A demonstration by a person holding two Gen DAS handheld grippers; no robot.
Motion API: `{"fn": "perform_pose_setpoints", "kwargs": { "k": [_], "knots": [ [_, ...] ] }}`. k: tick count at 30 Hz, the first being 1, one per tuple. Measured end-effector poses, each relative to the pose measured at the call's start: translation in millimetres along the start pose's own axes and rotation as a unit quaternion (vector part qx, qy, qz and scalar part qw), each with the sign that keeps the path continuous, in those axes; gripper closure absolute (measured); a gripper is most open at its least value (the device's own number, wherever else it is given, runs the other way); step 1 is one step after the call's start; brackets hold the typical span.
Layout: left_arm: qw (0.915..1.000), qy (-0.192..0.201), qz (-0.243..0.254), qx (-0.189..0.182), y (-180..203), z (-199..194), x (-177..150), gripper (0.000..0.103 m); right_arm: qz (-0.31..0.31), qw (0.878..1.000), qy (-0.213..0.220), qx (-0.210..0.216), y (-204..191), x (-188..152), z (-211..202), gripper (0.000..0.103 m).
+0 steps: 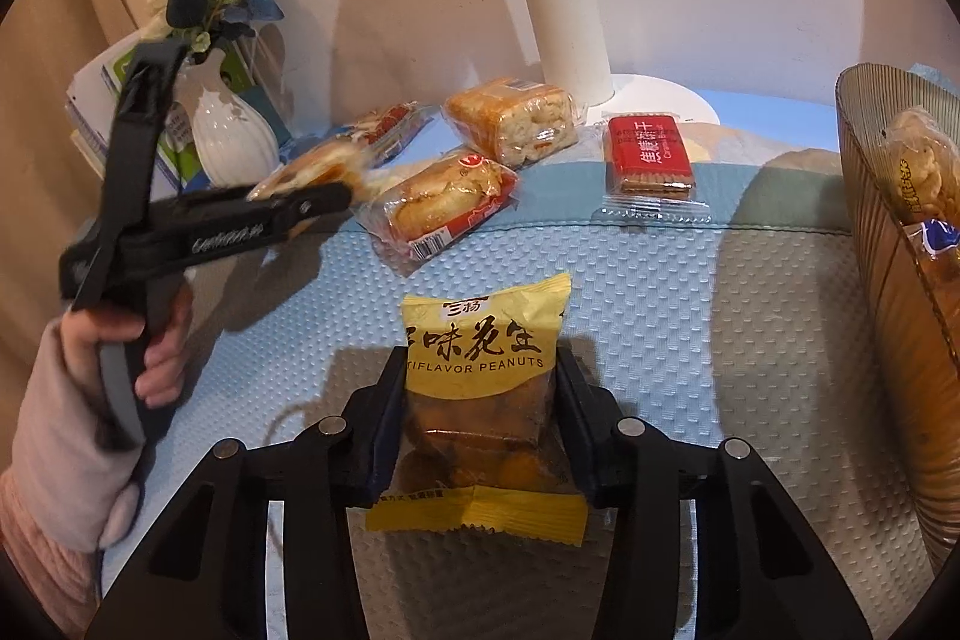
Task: Organize snacks
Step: 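Lift the peanut bag with the right tool while the left tool lifts the cake pack, then carry both packs over the glass bowl and open both tools to release them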
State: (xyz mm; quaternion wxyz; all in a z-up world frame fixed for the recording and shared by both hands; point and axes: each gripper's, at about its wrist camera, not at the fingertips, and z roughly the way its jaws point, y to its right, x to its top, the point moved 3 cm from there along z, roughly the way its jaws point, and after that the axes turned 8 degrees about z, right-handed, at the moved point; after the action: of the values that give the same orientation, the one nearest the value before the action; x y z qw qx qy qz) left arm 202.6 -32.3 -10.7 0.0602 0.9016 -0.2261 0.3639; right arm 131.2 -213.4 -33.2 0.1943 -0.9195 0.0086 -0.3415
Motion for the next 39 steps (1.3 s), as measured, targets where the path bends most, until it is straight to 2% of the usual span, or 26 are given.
{"fn": "perform_pose_setpoints", "kwargs": {
  "k": [5,9,11,13,16,19,22,25,29,33,37,39],
  "knots": [
    [0.998,0.006,-0.037,0.051,1,-30,-23,0.056,0.012,1.0,0.024,0.015,2,0,-10,0.059],
    [0.9971,0.021,-0.062,0.039,10,-54,-34,0.056,0.016,0.998,0.045,0.028,0,2,-19,0.059],
    [0.9965,0.028,-0.066,0.042,15,-66,-32,0.056,0.019,0.997,0.056,0.049,-5,2,-26,0.059],
    [0.9958,0.035,-0.076,0.037,20,-78,-24,0.056,0.02,0.994,0.075,0.071,-10,5,-38,0.059],
    [0.996,0.046,-0.068,0.036,32,-94,0,0.056,0.019,0.991,0.119,0.05,-12,18,-70,0.059],
    [0.9964,0.062,-0.05,0.029,52,-105,35,0.056,0.053,0.986,0.147,0.065,6,42,-106,0.059],
    [0.9968,0.074,-0.03,0.003,80,-110,70,0.056,0.063,0.983,0.172,0.032,29,62,-139,0.059],
    [0.9963,0.079,-0.009,-0.031,117,-106,103,0.056,0.097,0.978,0.183,0.022,61,81,-169,0.059],
    [0.9959,0.058,-0.001,-0.07,163,-87,135,0.056,0.124,0.978,0.165,-0.02,102,96,-183,0.059],
    [0.9954,0.037,0.023,-0.085,215,-64,160,0.056,0.158,0.978,0.131,-0.048,149,104,-182,0.059],
    [0.9918,0.011,0.045,-0.119,261,-41,170,0.056,0.186,0.971,0.124,-0.08,182,96,-186,0.058],
    [0.9887,-0.015,0.066,-0.134,283,-24,172,0.052,0.202,0.968,0.121,-0.091,195,92,-188,0.052]
  ]
}}
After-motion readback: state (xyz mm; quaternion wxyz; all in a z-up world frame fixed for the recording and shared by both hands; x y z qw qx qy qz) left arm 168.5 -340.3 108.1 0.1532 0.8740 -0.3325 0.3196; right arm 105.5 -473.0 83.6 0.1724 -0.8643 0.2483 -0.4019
